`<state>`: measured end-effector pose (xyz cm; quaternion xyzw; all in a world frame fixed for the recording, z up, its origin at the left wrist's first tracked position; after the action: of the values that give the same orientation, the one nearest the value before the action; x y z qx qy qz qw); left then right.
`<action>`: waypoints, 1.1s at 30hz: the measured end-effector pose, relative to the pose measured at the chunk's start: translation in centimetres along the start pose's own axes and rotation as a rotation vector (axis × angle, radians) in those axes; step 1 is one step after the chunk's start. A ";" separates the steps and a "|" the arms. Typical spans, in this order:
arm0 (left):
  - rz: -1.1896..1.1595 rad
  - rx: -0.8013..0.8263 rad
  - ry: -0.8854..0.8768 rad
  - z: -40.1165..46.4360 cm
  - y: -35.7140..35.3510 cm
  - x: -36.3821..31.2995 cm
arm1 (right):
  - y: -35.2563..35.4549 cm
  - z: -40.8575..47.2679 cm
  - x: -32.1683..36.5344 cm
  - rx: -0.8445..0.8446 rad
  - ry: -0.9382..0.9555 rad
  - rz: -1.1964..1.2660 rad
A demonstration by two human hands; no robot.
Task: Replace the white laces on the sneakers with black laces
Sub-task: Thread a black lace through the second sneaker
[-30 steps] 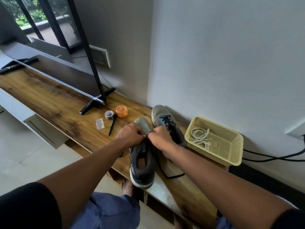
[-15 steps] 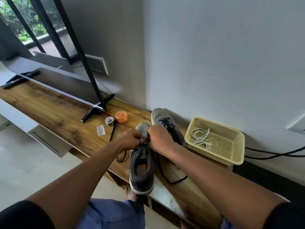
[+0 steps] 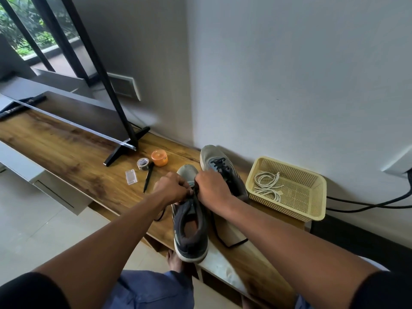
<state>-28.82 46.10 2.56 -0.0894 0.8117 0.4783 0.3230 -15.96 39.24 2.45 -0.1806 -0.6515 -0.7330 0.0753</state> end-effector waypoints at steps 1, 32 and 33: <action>0.010 0.003 -0.008 0.0 -0.1 -0.1 | 0.0 0.0 -0.1 0.005 -0.002 0.001; 0.343 0.256 -0.342 2.3 1.3 1.0 | 14.3 1.5 2.2 -0.122 -0.119 1.565; 0.339 0.250 -0.339 2.3 1.3 1.0 | 15.4 1.7 2.2 -0.131 -0.123 1.573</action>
<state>-29.16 48.84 2.14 0.1697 0.8022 0.4297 0.3783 -12.34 38.99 17.69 -0.6324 -0.2911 -0.4902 0.5245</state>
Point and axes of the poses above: each hand's wrist, its own z-axis towards the middle knuckle, its own y-axis out of the back of the hand, x = y × z, the point moved 2 cm from there along z, towards the middle knuckle, and after that the axes turned 4 degrees about -y, right-handed, at the moved point
